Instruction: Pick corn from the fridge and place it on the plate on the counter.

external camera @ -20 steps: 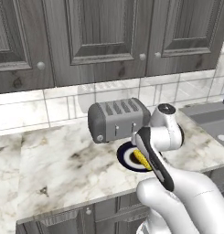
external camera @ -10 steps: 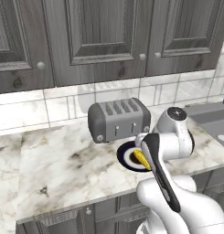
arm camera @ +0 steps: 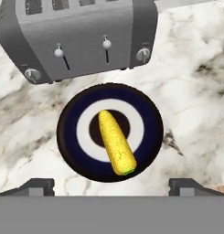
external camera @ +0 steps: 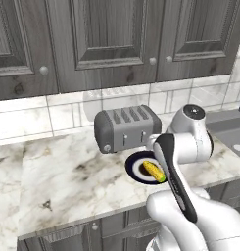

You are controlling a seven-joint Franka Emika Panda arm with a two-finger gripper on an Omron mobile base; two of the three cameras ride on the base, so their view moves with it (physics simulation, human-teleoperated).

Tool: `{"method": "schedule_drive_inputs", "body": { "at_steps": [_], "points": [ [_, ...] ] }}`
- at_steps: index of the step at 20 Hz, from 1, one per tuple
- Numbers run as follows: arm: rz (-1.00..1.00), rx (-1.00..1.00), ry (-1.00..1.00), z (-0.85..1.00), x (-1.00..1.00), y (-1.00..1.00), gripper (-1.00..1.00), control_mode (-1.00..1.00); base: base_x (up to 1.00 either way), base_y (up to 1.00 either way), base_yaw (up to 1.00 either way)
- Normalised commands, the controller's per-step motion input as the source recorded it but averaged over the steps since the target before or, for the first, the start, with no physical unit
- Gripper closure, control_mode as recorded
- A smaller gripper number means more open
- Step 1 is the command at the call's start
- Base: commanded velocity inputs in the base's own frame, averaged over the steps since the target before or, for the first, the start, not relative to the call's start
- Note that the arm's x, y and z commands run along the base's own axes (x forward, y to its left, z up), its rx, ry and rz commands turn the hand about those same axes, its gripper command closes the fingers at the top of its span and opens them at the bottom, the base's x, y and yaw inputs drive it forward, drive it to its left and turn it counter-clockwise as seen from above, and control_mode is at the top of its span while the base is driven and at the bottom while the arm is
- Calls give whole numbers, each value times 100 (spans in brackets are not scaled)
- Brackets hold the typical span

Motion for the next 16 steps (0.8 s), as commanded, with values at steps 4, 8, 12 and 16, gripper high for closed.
{"method": "schedule_drive_inputs", "body": {
  "at_steps": [4,8,12,16],
  "points": [
    [0,0,2,30,-13,0,-100,-100,0,0,0],
    [0,0,0,6,-19,0,-100,-100,0,0,0],
    [0,0,0,0,-19,0,-100,-100,0,0,0],
    [0,0,0,0,-13,0,-100,-100,0,0,0]
  ]
}}
